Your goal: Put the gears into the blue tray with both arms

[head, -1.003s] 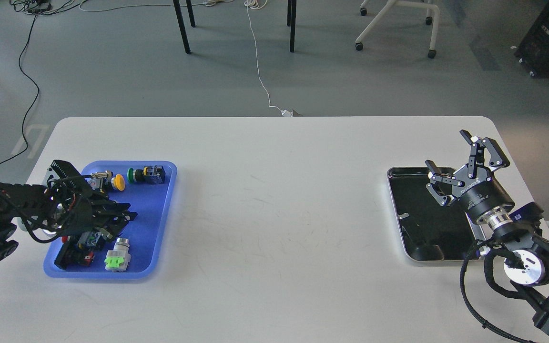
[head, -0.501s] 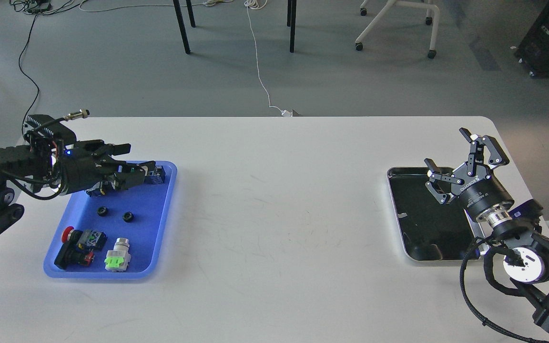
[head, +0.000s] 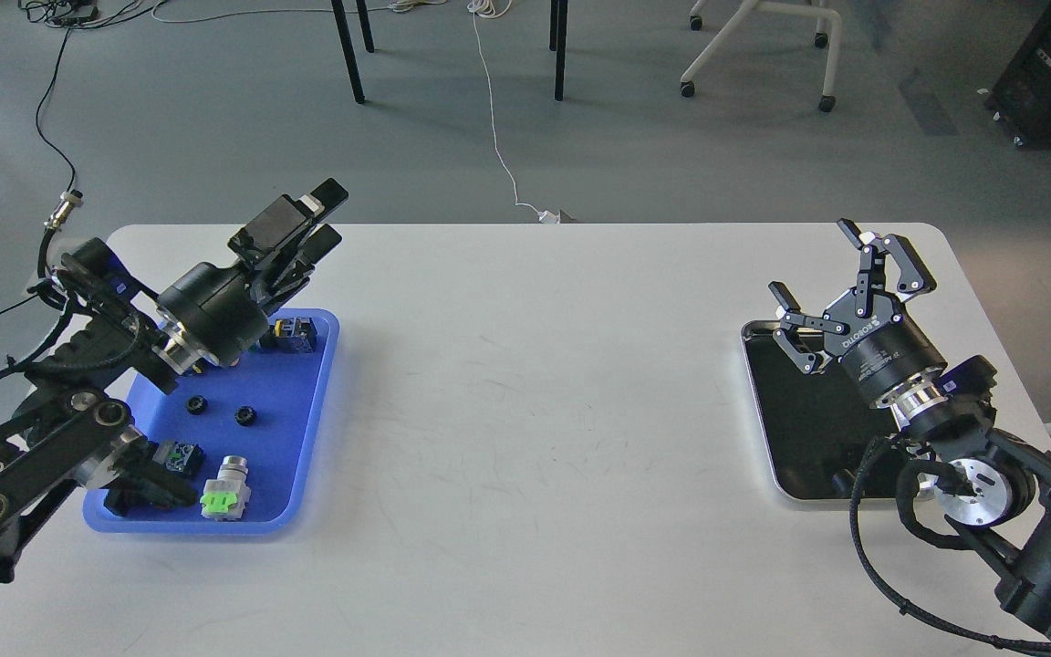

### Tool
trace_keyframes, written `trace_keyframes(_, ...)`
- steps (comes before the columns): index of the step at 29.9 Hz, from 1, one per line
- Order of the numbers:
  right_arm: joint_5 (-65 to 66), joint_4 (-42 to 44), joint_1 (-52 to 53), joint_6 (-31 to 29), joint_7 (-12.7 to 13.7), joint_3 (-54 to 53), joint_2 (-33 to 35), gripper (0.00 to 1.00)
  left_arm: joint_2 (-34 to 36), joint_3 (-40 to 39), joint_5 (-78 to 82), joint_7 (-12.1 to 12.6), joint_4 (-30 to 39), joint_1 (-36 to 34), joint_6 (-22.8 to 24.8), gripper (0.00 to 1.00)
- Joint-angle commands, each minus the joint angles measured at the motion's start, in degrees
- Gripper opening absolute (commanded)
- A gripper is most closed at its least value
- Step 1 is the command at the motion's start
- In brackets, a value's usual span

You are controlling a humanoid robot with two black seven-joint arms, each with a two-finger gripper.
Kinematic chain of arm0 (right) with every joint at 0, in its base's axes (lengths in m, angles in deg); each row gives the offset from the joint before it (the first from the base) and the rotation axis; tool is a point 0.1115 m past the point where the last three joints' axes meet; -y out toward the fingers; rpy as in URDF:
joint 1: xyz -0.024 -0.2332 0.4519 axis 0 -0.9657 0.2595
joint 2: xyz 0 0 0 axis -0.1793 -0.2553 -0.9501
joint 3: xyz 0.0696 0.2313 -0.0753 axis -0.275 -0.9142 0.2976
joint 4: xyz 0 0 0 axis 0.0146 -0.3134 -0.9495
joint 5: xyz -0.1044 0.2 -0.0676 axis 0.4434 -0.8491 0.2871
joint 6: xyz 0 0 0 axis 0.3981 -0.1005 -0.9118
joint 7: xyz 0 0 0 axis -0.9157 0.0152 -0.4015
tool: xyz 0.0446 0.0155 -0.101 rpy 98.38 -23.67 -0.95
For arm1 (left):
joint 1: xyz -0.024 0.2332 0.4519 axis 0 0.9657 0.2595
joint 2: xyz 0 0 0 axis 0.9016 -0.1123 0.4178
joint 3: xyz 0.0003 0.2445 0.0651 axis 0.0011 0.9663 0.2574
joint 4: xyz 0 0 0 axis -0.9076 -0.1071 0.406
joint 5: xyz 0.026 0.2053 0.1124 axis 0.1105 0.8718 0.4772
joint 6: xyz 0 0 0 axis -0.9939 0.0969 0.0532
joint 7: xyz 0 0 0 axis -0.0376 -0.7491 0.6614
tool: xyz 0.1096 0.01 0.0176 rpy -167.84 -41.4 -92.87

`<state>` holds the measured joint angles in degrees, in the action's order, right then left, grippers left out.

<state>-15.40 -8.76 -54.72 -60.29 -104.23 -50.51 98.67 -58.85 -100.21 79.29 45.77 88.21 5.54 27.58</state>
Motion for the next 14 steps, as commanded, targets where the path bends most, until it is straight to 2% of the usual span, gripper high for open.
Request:
trace_keyframes(1,0.0,-0.3,0.7,0.0,0.0,2.4,-0.1,0.99,-4.7,-7.2,-6.7,2.1,-0.6,3.8,0.6,0.98)
trace_keyframes(4,0.0,-0.2,0.7,0.0,0.0,2.3,-0.2,0.99,-7.0,-12.5,-12.7,8.7,-1.6,6.2,3.3,0.98)
trace_keyframes(6,0.0,0.0,0.6,0.0,0.0,2.1,-0.1,0.99,-7.5,-15.0,-14.6,10.8,-2.2,8.0,6.6,0.98)
trace_keyframes(9,0.0,0.0,0.6,0.0,0.0,2.1,-0.1,0.99,-8.7,-16.5,-15.0,11.0,-3.2,9.6,9.9,0.98)
trace_keyframes(14,0.0,-0.1,0.6,0.0,0.0,1.9,0.0,0.99,-9.4,-17.0,-15.0,11.0,-3.2,10.7,10.3,0.98)
